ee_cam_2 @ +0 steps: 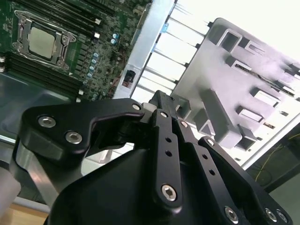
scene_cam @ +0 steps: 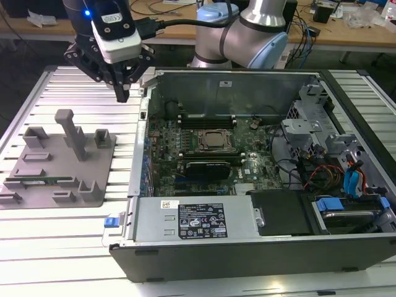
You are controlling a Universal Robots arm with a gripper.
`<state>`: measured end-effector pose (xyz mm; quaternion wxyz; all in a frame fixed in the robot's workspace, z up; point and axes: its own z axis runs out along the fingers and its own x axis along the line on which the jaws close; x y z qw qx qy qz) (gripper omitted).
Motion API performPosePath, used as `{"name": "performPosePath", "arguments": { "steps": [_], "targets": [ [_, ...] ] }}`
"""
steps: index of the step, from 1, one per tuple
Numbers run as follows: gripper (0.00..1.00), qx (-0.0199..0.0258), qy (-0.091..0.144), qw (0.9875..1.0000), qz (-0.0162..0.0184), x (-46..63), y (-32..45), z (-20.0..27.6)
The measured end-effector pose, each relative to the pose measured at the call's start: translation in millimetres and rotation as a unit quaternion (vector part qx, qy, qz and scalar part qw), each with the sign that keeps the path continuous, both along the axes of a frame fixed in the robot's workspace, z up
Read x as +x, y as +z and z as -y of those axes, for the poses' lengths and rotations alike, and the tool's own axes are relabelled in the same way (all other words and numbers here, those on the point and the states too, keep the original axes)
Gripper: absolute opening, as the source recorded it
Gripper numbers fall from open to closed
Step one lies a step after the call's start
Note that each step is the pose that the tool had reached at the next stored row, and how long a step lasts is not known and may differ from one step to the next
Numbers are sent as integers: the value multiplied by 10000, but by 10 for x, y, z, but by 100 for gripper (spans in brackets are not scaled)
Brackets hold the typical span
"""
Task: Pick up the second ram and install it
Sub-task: 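Reach for the second ram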
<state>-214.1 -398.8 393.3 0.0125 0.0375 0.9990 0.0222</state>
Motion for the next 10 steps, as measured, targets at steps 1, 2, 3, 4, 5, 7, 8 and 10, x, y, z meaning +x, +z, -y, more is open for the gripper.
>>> {"name": "performPosePath", "arguments": {
  "steps": [1, 2, 3, 4, 5, 7, 8, 10],
  "targets": [
    [8, 0, 0, 10000, 0, -21, 0, 0],
    [8, 0, 0, 10000, 0, -35, 0, 0],
    [8, 0, 0, 10000, 0, -54, 0, 0],
    [8, 0, 1, 10000, 0, -87, 0, 0],
    [8, 0, 1, 10000, 0, -117, 0, 0],
    [8, 0, 1, 10000, 0, -157, 0, 0],
    [8, 0, 0, 10000, 0, -176, 0, 0],
    [8, 0, 0, 10000, 0, -231, 0, 0]
  ]
}}
